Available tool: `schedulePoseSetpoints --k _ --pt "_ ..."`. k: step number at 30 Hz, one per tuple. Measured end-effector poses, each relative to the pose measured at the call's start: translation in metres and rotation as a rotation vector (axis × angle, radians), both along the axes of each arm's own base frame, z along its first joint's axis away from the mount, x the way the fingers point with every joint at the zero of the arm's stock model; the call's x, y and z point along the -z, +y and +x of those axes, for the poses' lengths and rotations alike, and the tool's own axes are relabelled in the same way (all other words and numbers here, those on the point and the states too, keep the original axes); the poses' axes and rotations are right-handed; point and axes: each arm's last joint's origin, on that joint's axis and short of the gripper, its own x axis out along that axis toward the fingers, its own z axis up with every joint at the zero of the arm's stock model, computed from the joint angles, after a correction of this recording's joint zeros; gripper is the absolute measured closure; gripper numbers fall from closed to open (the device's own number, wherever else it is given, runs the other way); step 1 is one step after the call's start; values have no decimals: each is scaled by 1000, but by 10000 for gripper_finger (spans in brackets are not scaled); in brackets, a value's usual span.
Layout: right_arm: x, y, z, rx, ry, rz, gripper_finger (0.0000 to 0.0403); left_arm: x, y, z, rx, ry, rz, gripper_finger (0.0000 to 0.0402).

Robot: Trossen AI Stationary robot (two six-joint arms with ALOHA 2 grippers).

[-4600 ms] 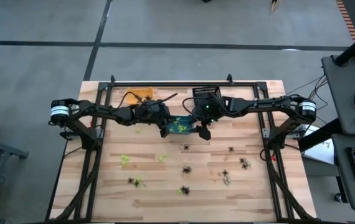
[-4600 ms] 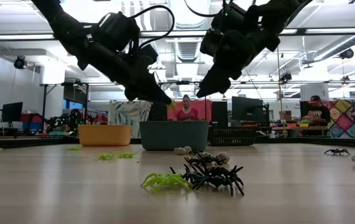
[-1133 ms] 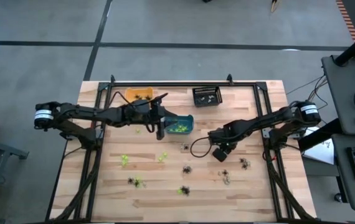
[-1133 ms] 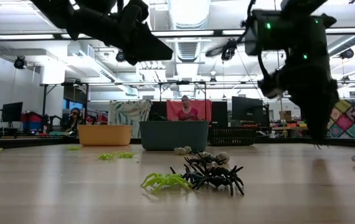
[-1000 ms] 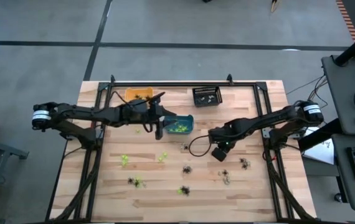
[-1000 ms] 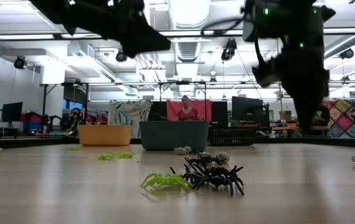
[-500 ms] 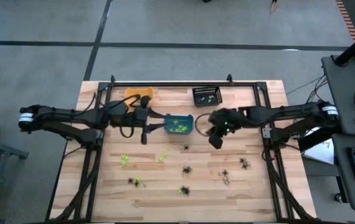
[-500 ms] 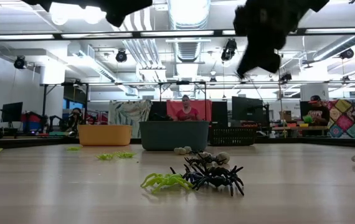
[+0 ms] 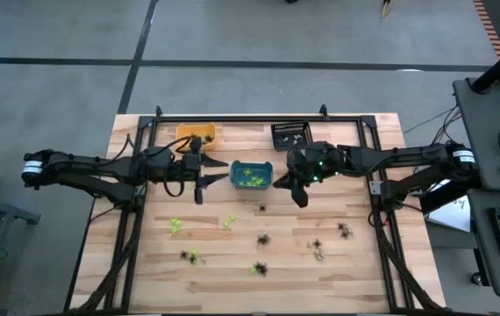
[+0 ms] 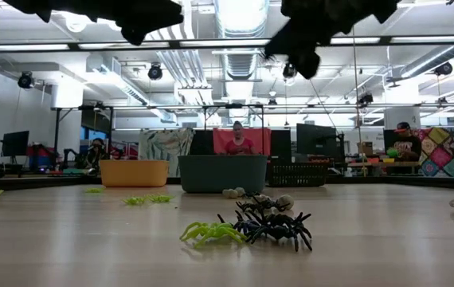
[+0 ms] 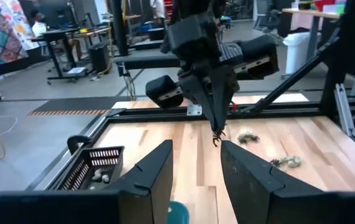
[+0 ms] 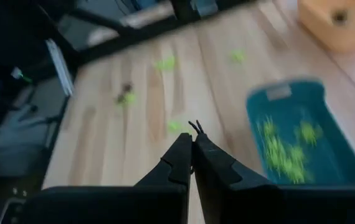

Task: Sort Halloween decoration
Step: Put the black spider toy into the yellow bin

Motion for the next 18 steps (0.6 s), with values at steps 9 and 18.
schedulePoseSetpoints --k 9,18 --pt "4 -32 36 58 -252 -88 394 -14 2 -12 -85 -75 -22 283" --pt "19 -91 87 148 -272 -212 394 -17 2 -29 -104 -87 -75 283"
